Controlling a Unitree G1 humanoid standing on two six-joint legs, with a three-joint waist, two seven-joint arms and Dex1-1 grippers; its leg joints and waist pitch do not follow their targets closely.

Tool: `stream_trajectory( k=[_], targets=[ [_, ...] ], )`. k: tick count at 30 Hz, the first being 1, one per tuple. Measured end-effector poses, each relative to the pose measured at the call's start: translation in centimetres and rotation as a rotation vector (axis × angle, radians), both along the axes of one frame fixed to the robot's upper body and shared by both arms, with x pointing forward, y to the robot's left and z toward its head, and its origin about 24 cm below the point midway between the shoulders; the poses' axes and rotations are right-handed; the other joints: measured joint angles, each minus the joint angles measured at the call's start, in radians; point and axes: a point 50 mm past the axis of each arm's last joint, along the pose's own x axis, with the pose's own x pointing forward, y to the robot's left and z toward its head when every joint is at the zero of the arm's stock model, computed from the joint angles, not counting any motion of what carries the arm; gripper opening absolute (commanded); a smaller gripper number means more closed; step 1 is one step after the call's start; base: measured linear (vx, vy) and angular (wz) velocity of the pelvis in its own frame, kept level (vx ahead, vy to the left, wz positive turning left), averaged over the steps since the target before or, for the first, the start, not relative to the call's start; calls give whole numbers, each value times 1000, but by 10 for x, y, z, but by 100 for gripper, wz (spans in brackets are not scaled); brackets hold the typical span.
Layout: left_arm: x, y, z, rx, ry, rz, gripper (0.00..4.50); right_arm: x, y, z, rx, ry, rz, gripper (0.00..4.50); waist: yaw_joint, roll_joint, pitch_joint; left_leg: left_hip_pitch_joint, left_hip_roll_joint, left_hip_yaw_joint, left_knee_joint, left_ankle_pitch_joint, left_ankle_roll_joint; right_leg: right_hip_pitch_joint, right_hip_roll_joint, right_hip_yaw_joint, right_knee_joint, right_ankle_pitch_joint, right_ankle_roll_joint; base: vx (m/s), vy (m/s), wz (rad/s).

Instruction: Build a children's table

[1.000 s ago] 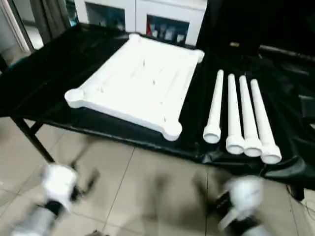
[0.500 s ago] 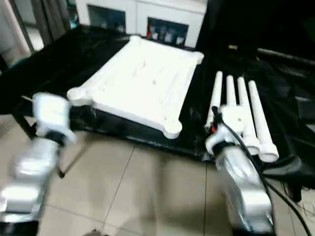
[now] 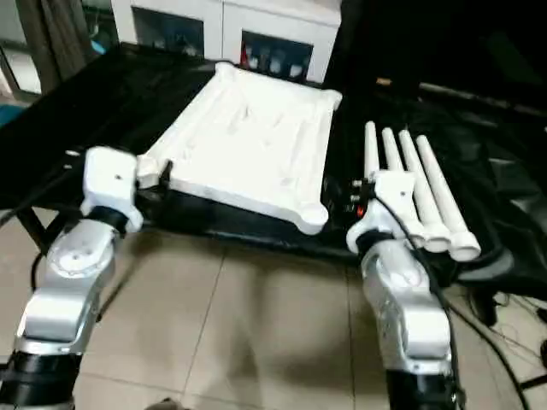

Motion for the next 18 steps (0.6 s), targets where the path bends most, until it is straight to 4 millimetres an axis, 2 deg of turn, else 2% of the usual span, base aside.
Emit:
stream_trajectory(
  k=[2, 3, 5, 6, 7, 8, 9, 10, 11, 12, 13, 14, 15, 16, 17, 18],
  targets=[
    [0, -1, -3, -18, 23, 13, 384, 1, 3, -2, -2, 8, 16, 317, -12, 11, 9, 13, 2, -2, -3, -1, 0, 9, 0, -7, -10, -3, 2, -74, -3, -2],
    [0, -2, -3, -22, 28, 14, 384, 2, 5, -2, -4, 8, 26, 317, -20, 18, 13, 22, 2, -3, -9, -1, 0, 18, -4, -18, -17, -12, 2, -58, 15, -4],
    [0, -3, -3, -21, 31, 10, 384, 4, 7, 0, -7, 2, 38, 317, -39, 32, 24, 47, 11, -6, -28, -1, 1, 48, -15, -60, -40, -38, -9, 0, 0, 0],
    [0, -3, -3, -20, 31, 8, 384, 5, 7, 2, -8, -2, 39, 317, -46, 37, 25, 53, 18, -7, -36, -1, 0, 63, -15, -76, -44, -53, -15, 0, 0, 0],
    [-1, -4, -4, -20, 32, 1, 384, 6, 7, 3, -9, -6, 40, 317, -56, 45, 29, 59, 22, -8, -42, -1, 0, 68, -16, -86, -35, -71, -23, 0, 0, 0],
    [-2, -5, -5, -20, 38, -2, 384, 6, 7, 3, -13, -8, 37, 317, -68, 40, 28, 70, 22, -7, -46, -1, 0, 72, -16, -85, -31, -82, -31, 0, 0, 0],
    [-3, -4, -8, -21, 49, -4, 384, 6, 6, 3, -17, -8, 33, 317, -74, 43, 30, 80, 22, -6, -46, -3, -4, 77, -16, -84, -31, -81, -31, 51, -48, -3],
    [-6, -4, -13, -24, 66, -6, 384, 6, 4, 3, -20, -7, 28, 317, -80, 40, 26, 92, 22, -4, -49, -9, -12, 82, -17, -83, -33, -80, -30, 91, -60, -3],
    [-7, -6, -15, -27, 75, -10, 384, 5, 2, 3, -21, -8, 19, 317, -76, 44, 26, 95, 24, -4, -48, -12, -17, 92, -17, -83, -34, -81, -30, 91, -60, -3],
    [-8, -8, -18, -35, 86, -17, 384, 5, -1, 3, -23, -7, 7, 317, -68, 51, 28, 102, 28, 5, -50, -13, -19, 90, -14, -74, -34, -81, -29, 120, -41, -13],
    [-9, -11, -21, -38, 100, -22, 384, 4, -5, 2, -32, -2, -3, 317, -51, 56, 29, 112, 31, 19, -56, -14, -22, 89, -3, -49, -31, -80, -30, 138, -29, -35],
    [-10, -10, -22, -38, 105, -21, 384, 3, -6, 0, -33, 2, -10, 317, -42, 58, 28, 118, 31, 23, -59, -16, -24, 90, 9, -33, -30, -80, -30, 138, -29, -35],
    [-10, -9, -21, -36, 104, -16, 384, 3, -7, 0, -36, 3, -13, 317, -31, 60, 27, 133, 35, 30, -61, -23, -31, 85, 20, -17, -29, -75, -39, 158, -38, -45],
    [-10, -6, -22, -31, 106, -4, 384, 4, -7, 1, -38, -1, -10, 317, -31, 53, 24, 144, 36, 41, -68, -34, -33, 74, 17, -18, -14, -70, -69, 170, -44, -41],
    [-10, -3, -22, -30, 108, 7, 384, 4, -5, 3, -39, -6, -2, 317, -40, 48, 21, 144, 30, 37, -68, -43, -37, 67, 6, -26, 1, -68, -100, 170, -44, -41],
    [-10, 0, -22, -27, 110, 16, 384, 5, -4, 3, -41, -6, 2, 317, -49, 38, 14, 144, 25, 37, -66, -48, -35, 62, -2, -29, 12, -65, -98, 191, -47, -17]
  ],
)
